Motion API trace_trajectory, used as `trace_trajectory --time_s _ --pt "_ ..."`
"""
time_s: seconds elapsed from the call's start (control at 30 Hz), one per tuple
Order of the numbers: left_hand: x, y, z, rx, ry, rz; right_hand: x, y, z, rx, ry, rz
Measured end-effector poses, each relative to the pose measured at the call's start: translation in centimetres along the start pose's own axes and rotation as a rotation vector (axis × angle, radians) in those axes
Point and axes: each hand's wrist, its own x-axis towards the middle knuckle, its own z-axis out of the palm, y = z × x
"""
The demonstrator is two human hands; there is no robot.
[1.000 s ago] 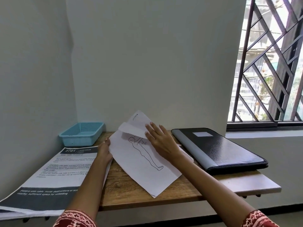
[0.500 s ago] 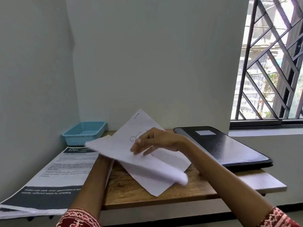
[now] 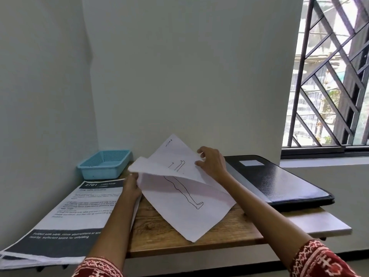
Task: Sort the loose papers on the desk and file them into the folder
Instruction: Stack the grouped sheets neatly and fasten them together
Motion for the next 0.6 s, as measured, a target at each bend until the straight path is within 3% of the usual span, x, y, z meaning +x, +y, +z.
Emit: trace_trajectory --time_s 0.07,0.13,0.37,0.5,0.6 --pt "-0.3 -0.1 0.3 -0.099 -0.065 -0.029 0.2 0.2 0.2 -0.062 -0.056 0.005" --pt "0.0 0.1 0.4 -0.092 -0.022 -0.056 0.3 0.4 0.4 -0.009 -0.077 0.026" --pt "0.4 0.0 0.3 -0.101 -0.012 -0.061 -0.8 0.2 0.5 0.045 0.063 -0.031" --pt "0.8 -0.1 0.1 -0.077 -0.005 -0.046 -1.1 0.2 0.2 0.037 0.022 -0.167" --pt "1.1 -0.2 -0.3 -0.051 0.027 -0.038 -1.7 -0.5 -0.3 0.062 -0.107 -0.281"
